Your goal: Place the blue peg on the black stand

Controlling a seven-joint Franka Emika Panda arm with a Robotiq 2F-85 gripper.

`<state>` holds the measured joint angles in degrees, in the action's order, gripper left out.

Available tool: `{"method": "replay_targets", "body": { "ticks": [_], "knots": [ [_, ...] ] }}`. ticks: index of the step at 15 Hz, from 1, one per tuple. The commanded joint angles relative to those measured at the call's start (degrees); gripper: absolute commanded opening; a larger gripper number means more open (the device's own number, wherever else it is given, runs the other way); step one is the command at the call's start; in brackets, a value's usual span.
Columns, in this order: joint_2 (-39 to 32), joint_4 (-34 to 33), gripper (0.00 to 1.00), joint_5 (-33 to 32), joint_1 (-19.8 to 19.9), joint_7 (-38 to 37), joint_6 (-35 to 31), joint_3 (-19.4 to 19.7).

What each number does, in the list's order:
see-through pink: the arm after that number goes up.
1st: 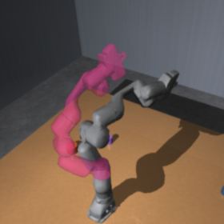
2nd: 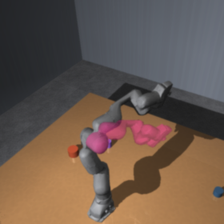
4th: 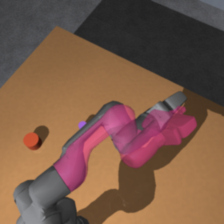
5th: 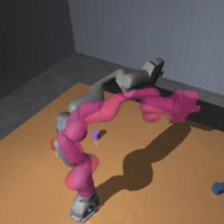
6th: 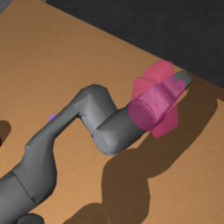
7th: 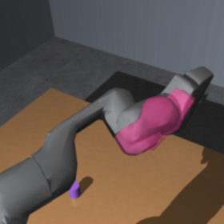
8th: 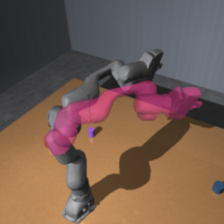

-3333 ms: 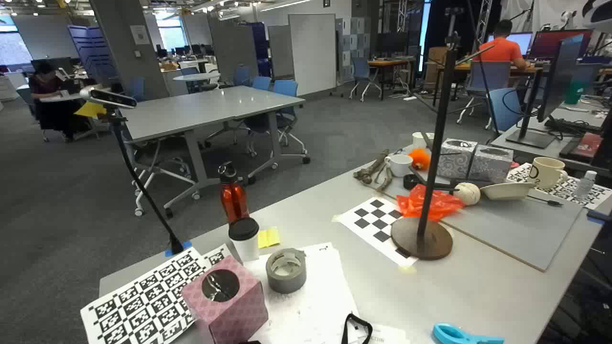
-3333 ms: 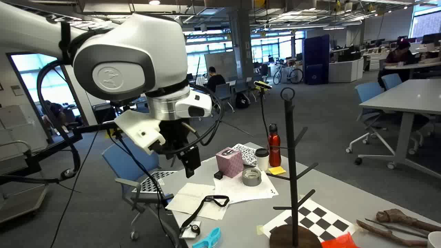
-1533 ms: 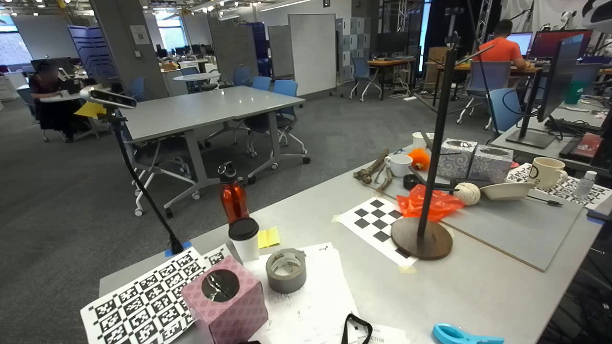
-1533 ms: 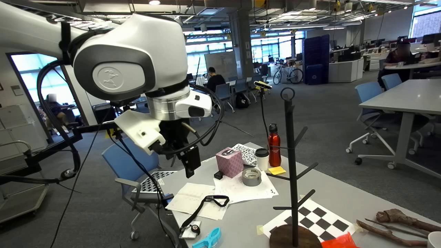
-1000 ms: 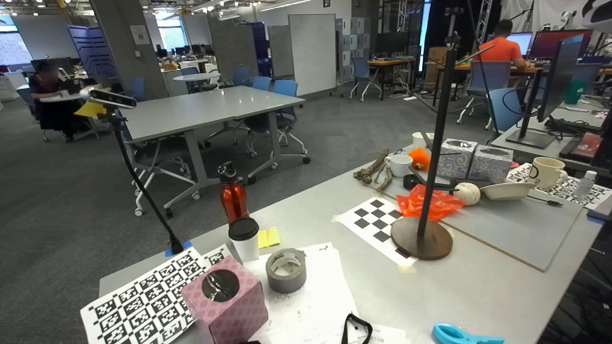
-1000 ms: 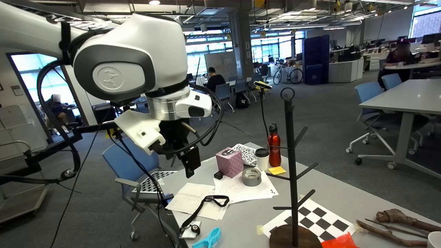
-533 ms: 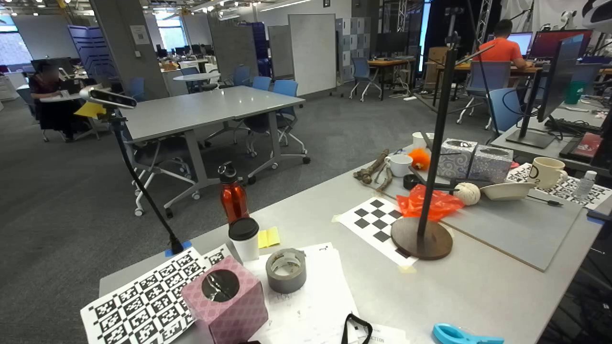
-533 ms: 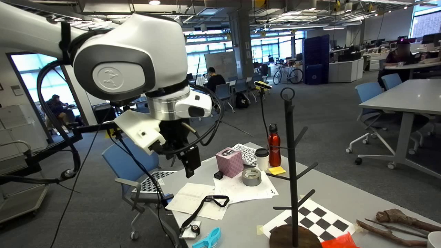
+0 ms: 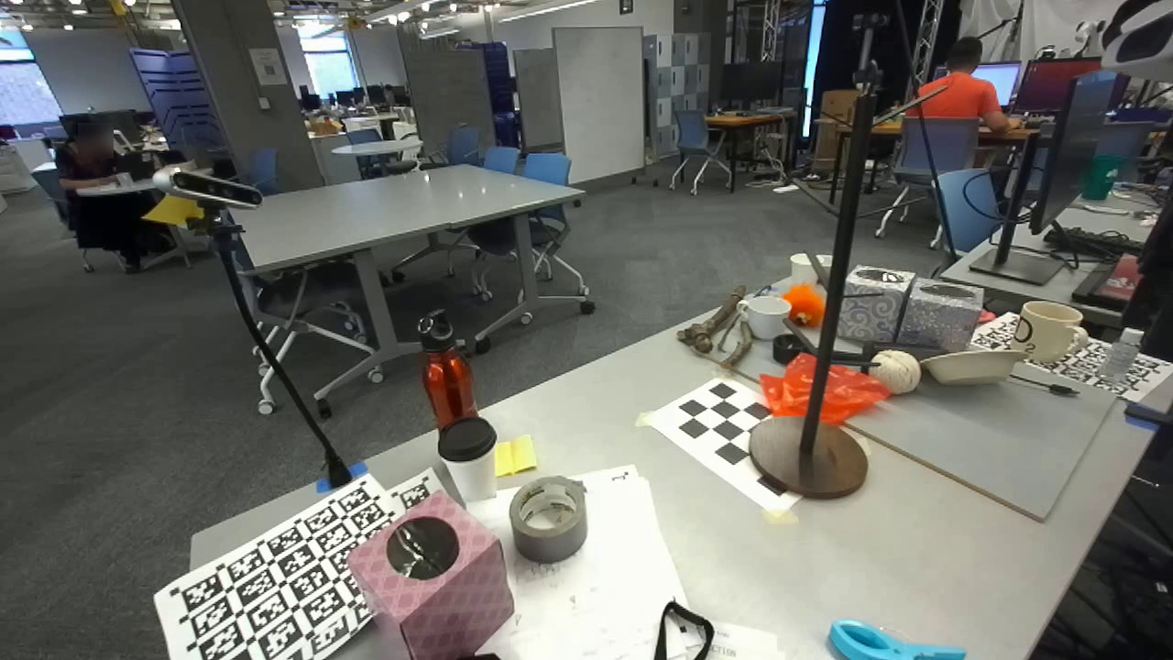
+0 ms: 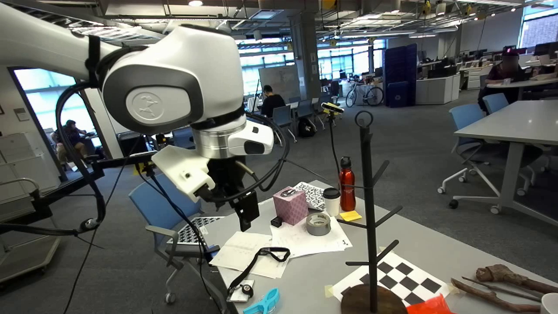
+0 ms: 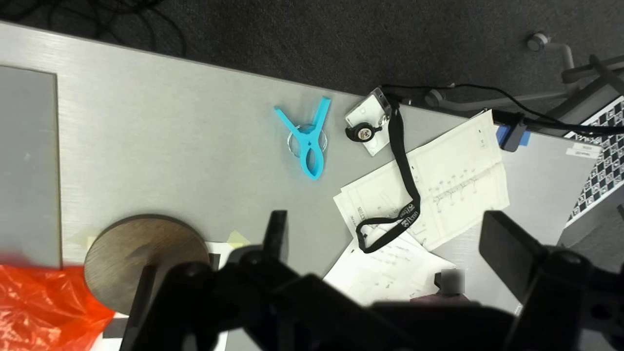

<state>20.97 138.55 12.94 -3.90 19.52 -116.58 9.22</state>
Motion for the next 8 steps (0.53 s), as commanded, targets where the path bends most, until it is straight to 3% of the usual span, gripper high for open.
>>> {"method": "replay_targets", "body": {
  "ticks": [1, 8],
  "knots": [
    [-4.0, -0.5, 1.00, -0.8, 1.5, -0.5, -2.5, -1.3],
    [-13.5, -1.2, 1.00, -1.5, 1.3, -0.3, -7.8, -3.6]
  ]
}}
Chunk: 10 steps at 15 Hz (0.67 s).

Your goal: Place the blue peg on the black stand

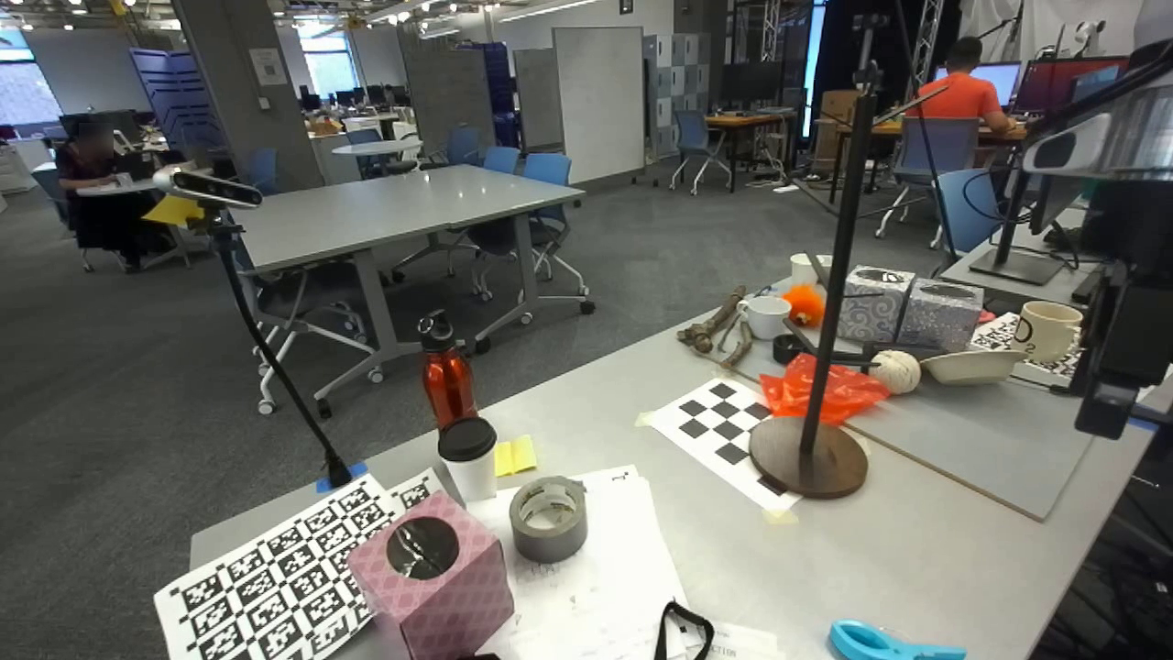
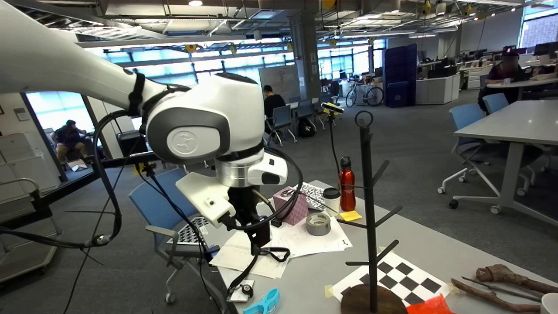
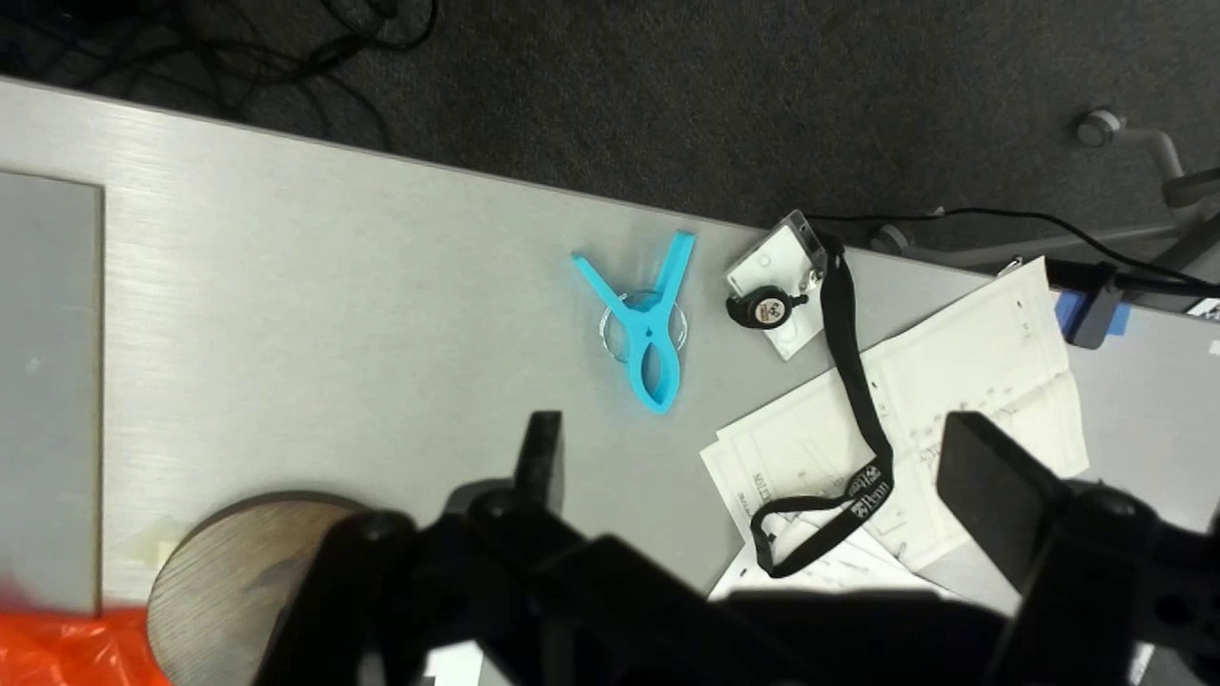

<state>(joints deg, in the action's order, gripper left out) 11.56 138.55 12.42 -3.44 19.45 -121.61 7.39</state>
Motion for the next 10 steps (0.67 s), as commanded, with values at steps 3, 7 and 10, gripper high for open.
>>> {"method": "replay_targets", "body": {
  "ticks": [3, 7, 10],
  "knots": [
    [-7.5, -1.8, 1.00, -1.7, 0.9, -0.6, -5.5, -3.0],
    [-7.4, -0.7, 1.00, -1.3, 1.2, -0.1, -5.4, -3.8],
    [-7.8, -1.1, 1.00, -1.4, 1.2, -0.1, -5.4, -3.9]
  ]
}}
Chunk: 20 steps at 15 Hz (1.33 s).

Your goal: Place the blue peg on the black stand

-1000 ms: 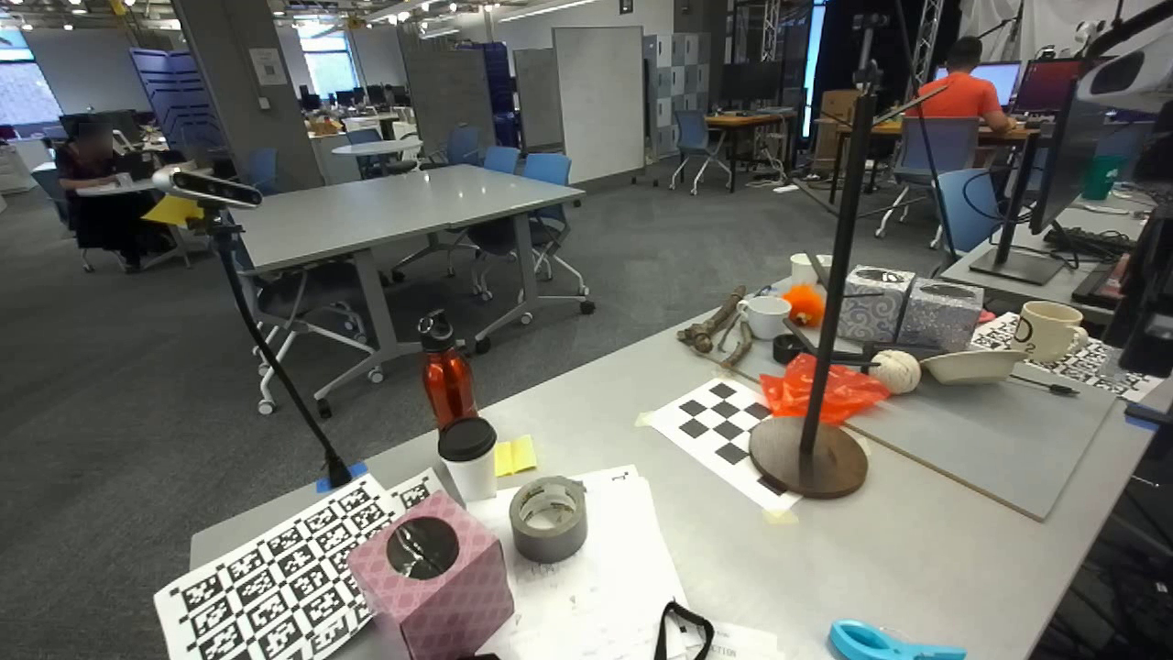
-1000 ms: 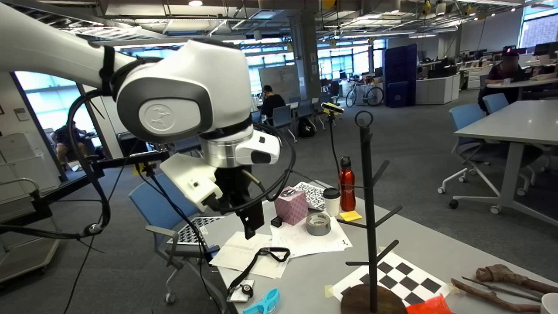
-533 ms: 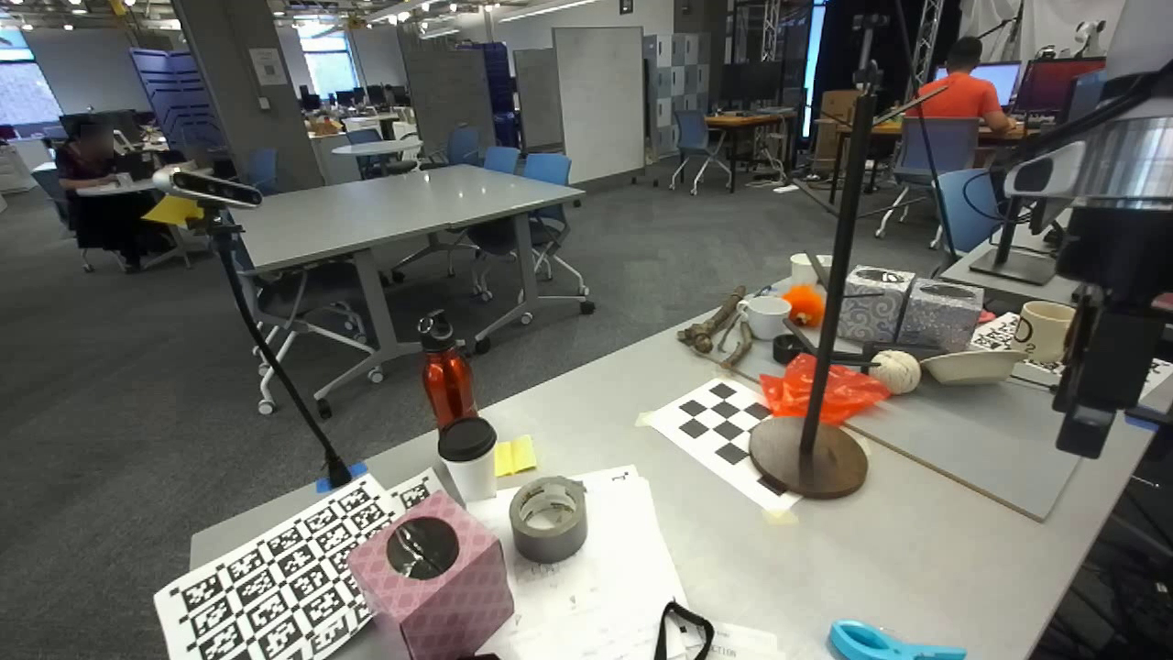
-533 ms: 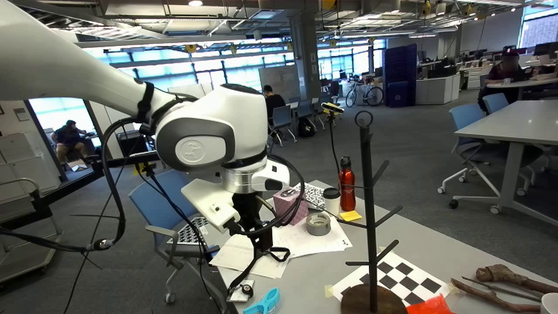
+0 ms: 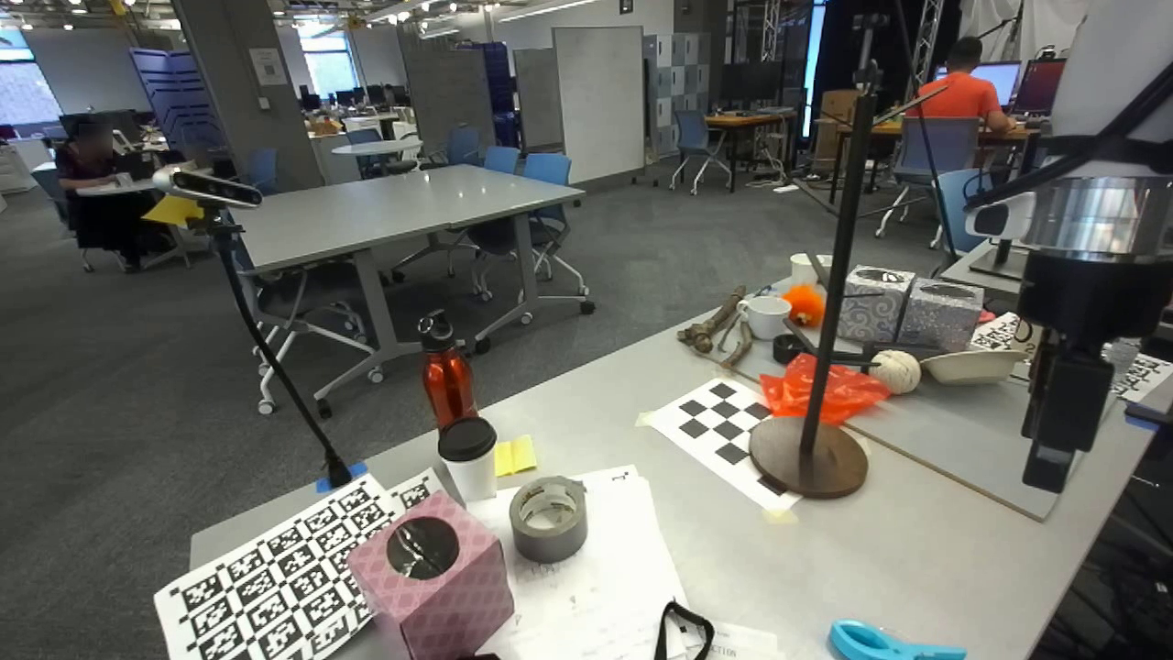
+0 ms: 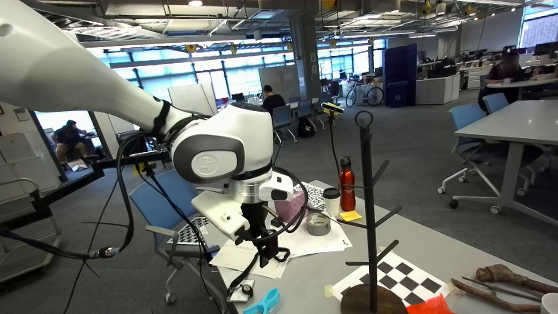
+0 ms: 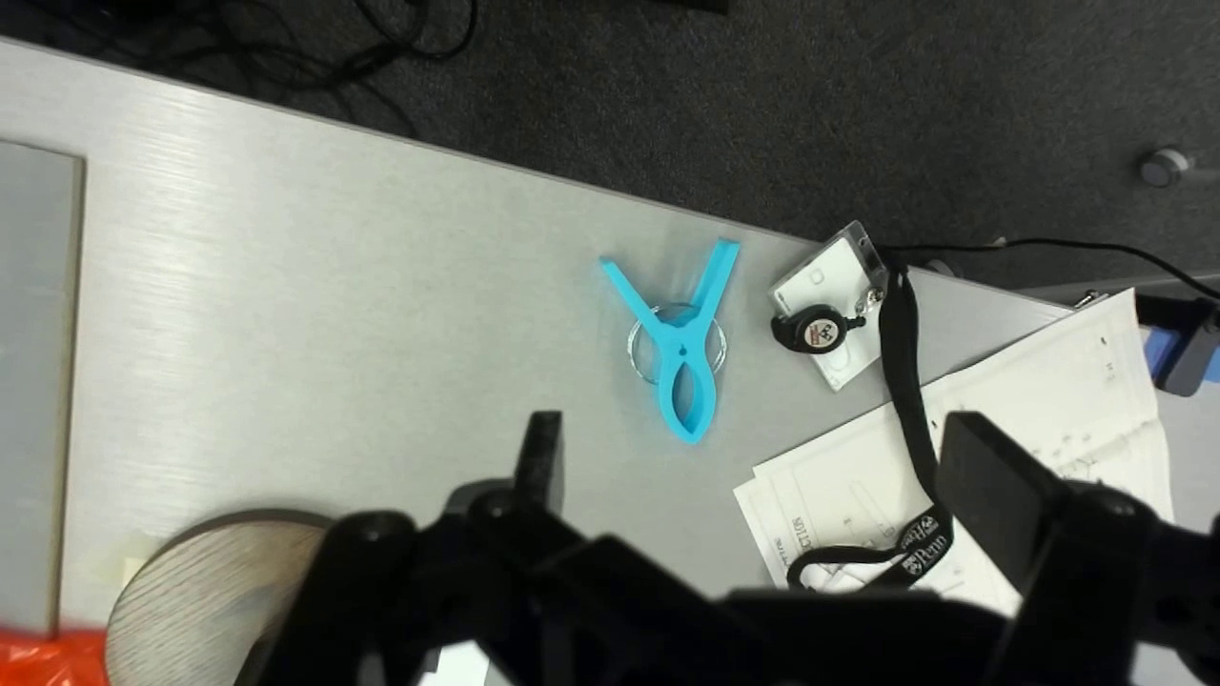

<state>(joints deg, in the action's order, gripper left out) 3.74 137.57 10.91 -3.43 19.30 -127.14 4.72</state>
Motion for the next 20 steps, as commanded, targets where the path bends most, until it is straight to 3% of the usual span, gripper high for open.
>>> {"method": "replay_targets", "body": {
  "ticks": [1, 7, 20],
  "knots": [
    [0.0, -0.1, 1.00, 0.1, 1.2, 0.0, 0.1, -1.2],
    [-4.2, -1.0, 1.00, 2.7, 0.9, 2.0, -1.5, -1.6],
    [-18.4, -6.4, 1.00, 3.1, 2.0, 7.9, -5.9, -7.6]
  ]
}}
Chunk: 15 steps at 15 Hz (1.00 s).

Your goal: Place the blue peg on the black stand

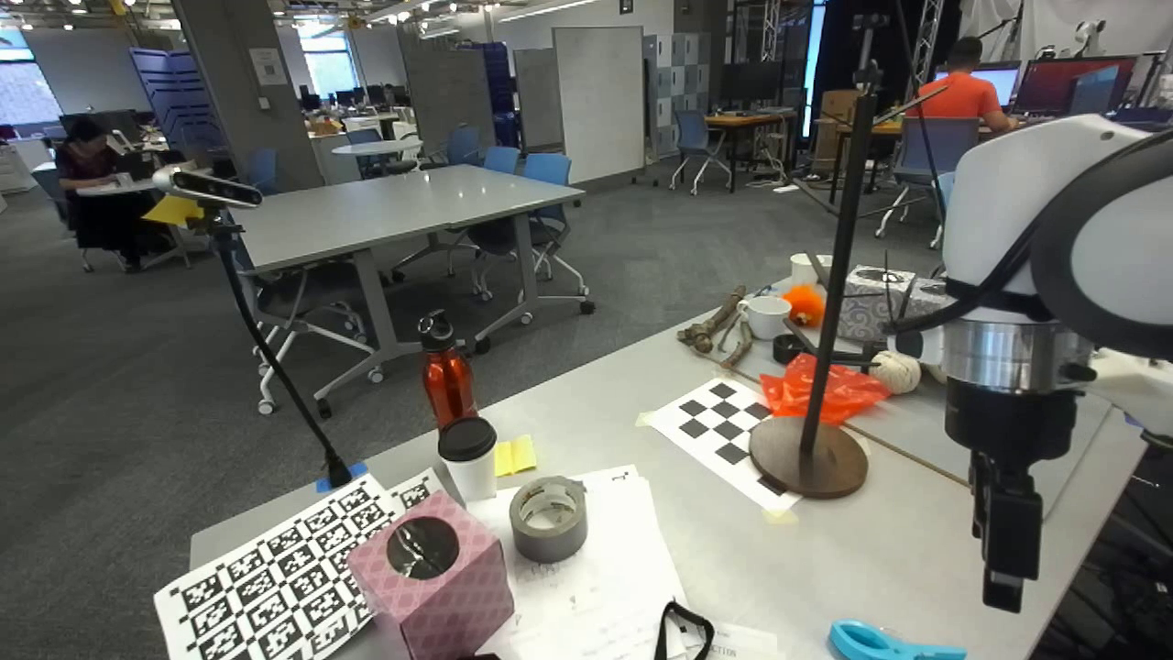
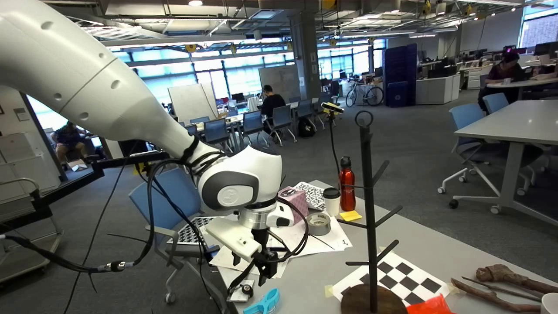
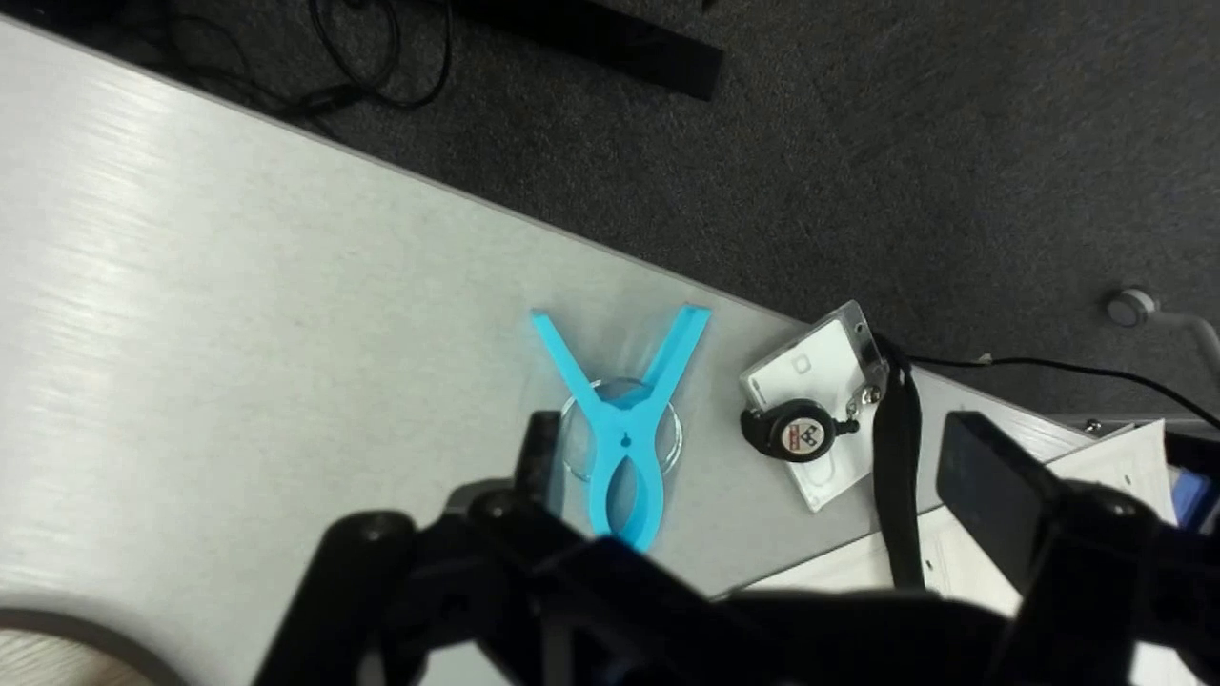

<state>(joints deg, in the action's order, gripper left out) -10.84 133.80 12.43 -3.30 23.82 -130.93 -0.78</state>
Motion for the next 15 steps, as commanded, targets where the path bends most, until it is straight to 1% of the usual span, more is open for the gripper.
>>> {"method": "replay_targets", "body": {
  "ticks": [1, 5, 9, 10, 11, 12, 15],
  "knots": [
    [-4.7, -2.8, 1.00, 1.8, 2.1, 3.8, -3.3, -2.6],
    [-7.5, -1.9, 1.00, 0.4, 2.6, 4.0, -8.9, -4.3],
    [-9.3, -1.1, 1.00, 0.2, 3.6, 4.3, -12.5, -5.9],
    [-9.4, -1.1, 1.00, 1.2, 4.3, 5.5, -12.3, -6.8],
    [-9.0, -1.3, 1.00, 2.6, 5.5, 7.8, -9.3, -8.2],
    [-9.1, -1.3, 1.00, -0.4, 4.0, 3.1, -10.8, -6.7],
    [-9.4, -1.3, 1.00, 0.3, 5.0, 4.9, -10.7, -8.0]
  ]
}}
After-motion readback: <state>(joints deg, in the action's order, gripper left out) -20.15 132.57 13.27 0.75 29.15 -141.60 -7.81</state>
